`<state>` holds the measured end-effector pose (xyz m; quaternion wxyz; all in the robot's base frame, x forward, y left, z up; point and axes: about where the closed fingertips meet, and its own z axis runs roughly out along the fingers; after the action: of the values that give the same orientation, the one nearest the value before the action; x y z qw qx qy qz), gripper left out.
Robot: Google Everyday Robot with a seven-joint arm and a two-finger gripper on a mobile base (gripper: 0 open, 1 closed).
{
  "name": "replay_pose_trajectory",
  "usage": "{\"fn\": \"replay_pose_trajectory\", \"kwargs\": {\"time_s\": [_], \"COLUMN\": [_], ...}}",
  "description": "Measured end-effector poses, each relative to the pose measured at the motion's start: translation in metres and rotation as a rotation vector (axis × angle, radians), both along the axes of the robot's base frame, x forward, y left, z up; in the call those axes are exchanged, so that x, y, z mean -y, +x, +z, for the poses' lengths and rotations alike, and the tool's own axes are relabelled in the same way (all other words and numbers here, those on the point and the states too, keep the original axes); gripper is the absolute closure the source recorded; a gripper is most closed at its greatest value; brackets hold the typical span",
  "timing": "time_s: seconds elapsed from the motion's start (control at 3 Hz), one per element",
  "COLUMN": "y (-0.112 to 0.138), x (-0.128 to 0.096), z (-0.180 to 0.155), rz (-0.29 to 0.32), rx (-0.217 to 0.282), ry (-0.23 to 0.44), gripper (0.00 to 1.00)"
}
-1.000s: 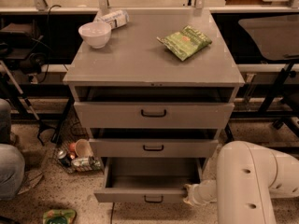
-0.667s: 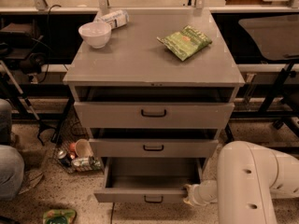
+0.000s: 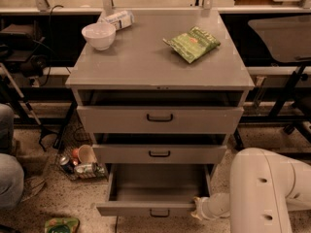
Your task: Open bottom drawer
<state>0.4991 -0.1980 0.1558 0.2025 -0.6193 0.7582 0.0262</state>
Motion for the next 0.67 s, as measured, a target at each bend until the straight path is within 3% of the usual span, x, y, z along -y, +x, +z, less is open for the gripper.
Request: {"fn": "replay_pose_trajectory", "kwargs": {"time_s": [0.33,0.67], "y": [-0.0341,-0.0312], "x": [-0.0053,-0.0055], "z": [-0.0081,-0.0018], "rz": [-0.051,-0.051], "rx": [-0.019,-0.019], "ry": [0.032,0.032], "gripper": [1.0,1.0]}}
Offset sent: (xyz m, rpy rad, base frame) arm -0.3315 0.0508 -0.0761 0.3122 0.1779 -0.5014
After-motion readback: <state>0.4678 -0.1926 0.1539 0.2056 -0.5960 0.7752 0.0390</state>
